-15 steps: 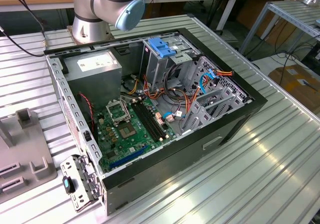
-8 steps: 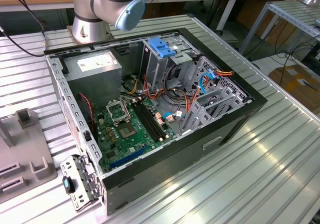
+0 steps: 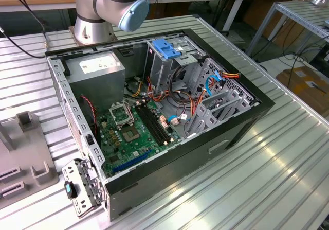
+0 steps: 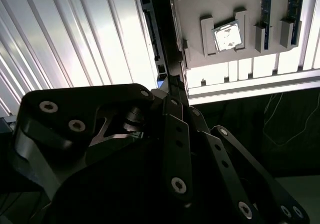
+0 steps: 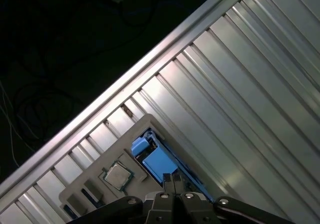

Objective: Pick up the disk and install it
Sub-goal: 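Pick up the disk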

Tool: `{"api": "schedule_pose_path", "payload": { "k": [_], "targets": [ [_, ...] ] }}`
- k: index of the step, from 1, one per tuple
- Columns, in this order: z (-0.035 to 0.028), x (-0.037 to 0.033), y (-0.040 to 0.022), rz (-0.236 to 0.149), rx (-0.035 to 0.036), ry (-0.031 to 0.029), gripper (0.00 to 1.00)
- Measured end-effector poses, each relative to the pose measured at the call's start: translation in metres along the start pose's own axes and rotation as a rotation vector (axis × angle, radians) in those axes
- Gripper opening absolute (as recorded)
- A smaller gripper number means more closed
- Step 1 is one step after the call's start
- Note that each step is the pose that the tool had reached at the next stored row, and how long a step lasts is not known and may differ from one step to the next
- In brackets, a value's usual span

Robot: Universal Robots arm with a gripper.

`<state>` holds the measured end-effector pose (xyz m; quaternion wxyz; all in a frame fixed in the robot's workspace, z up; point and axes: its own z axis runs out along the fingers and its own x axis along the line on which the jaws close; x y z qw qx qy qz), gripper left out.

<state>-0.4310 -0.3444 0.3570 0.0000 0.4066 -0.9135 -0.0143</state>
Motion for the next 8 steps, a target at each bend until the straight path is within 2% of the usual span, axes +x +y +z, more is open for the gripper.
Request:
{"api": "schedule_pose_path", "payload": {
  "k": [8],
  "targets": [
    [0.0,0.0,0.0,-0.035,-0.0004,0.0009,0.11]
  ]
}}
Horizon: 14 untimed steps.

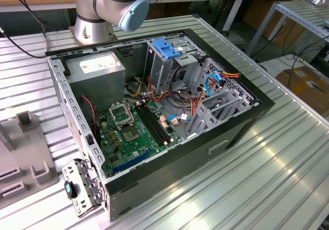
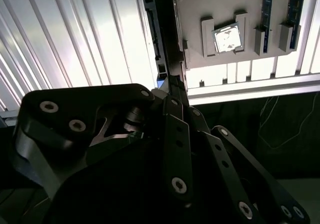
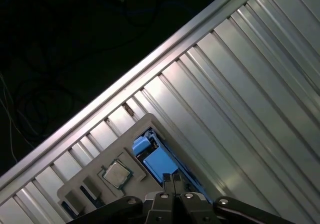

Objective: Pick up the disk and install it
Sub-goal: 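Pick up the disk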

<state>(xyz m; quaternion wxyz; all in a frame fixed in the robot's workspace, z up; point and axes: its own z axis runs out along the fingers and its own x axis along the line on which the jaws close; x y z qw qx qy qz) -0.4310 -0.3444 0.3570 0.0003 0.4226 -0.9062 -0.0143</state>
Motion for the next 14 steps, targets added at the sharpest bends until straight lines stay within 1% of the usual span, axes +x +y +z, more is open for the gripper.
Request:
{"api": "schedule_pose_path", "payload": {
  "k": [6,14],
  "targets": [
    [0.0001,0.0,0.0,-0.027,-0.0003,0.0007,0.11],
    [0.0002,0.0,0.0,-0.074,-0.0007,0.002,0.11]
  ]
}}
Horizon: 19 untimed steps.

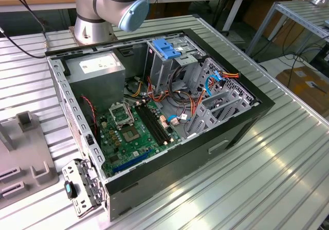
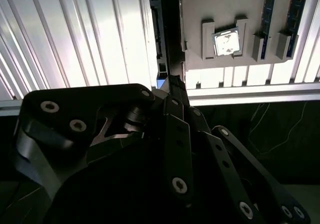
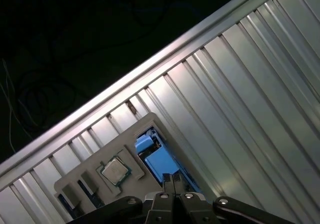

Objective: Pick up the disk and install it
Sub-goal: 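Pick up the disk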

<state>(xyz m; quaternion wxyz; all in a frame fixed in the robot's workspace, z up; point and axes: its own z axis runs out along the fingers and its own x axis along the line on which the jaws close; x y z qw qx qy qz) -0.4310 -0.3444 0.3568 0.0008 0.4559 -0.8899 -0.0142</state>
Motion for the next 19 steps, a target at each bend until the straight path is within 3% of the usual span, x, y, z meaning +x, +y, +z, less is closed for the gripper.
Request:
{"api": "schedule_pose_path", "payload": {
  "k": [19],
  "targets": [
    [0.0003,0.0,0.0,-0.115,-0.0015,0.0029,0.11]
  ]
}}
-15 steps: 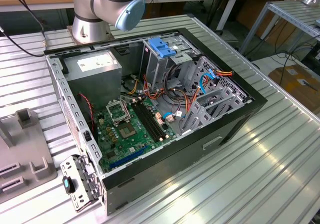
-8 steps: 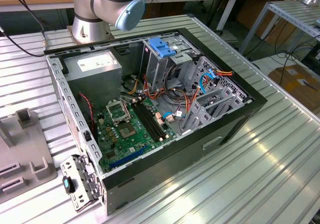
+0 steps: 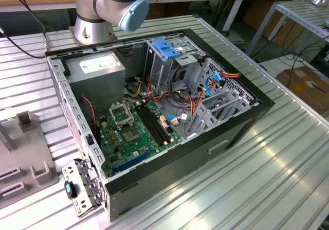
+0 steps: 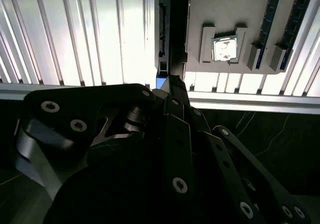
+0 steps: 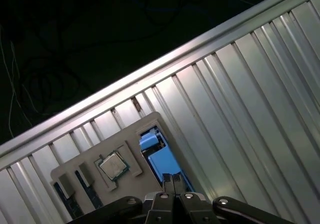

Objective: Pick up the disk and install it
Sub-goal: 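Pick up the disk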

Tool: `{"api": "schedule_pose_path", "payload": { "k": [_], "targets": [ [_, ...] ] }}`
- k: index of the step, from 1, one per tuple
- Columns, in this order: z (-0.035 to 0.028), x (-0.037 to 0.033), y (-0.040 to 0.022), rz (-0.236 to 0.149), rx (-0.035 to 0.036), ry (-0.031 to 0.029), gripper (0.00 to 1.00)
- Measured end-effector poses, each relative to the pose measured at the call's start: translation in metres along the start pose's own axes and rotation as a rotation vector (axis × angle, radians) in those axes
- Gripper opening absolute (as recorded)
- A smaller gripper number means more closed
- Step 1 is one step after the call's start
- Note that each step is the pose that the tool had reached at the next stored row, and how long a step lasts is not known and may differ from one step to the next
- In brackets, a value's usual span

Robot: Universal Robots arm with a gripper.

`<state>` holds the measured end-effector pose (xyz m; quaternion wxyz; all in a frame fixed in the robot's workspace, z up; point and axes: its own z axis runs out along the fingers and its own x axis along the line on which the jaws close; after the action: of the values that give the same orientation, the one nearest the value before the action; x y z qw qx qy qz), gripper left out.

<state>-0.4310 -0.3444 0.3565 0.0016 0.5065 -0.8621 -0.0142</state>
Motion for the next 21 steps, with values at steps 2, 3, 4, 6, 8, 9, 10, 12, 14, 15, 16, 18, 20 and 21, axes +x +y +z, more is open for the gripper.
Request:
{"api": "schedule_pose_path", "payload": {
  "k": [2,3,4,6,8,9,10,12,14,15,16,18,20,21],
  "targets": [
    [0.0,0.0,0.0,-0.011,-0.0001,0.0003,0.11],
    [0.0,0.0,0.0001,-0.014,-0.0002,0.0004,0.11],
    [0.0,0.0,0.0001,-0.024,-0.0003,0.0007,0.11],
    [0.0001,0.0,0.0,-0.037,-0.0005,0.001,0.11],
    [0.0001,0.0,0.0,-0.044,-0.0005,0.0012,0.11],
    [0.0001,0.0,0.0,-0.048,-0.0006,0.0013,0.11],
    [0.0001,0.0,0.0,-0.053,-0.0006,0.0014,0.11],
    [0.0001,0.0,0.0,-0.06,-0.0007,0.0016,0.11],
    [0.0001,0.0,0.0,-0.068,-0.0008,0.0018,0.11],
    [0.0001,0.0,0.0,-0.071,-0.0008,0.0019,0.11],
    [0.0001,0.0,0.0,-0.074,-0.0009,0.0019,0.11],
    [0.0001,0.0,0.0,-0.081,-0.0009,0.0021,0.11],
    [0.0001,0.0,0.0,-0.088,-0.001,0.0024,0.11],
    [0.0001,0.0,0.0,-0.09,-0.001,0.0024,0.11]
  ]
}}
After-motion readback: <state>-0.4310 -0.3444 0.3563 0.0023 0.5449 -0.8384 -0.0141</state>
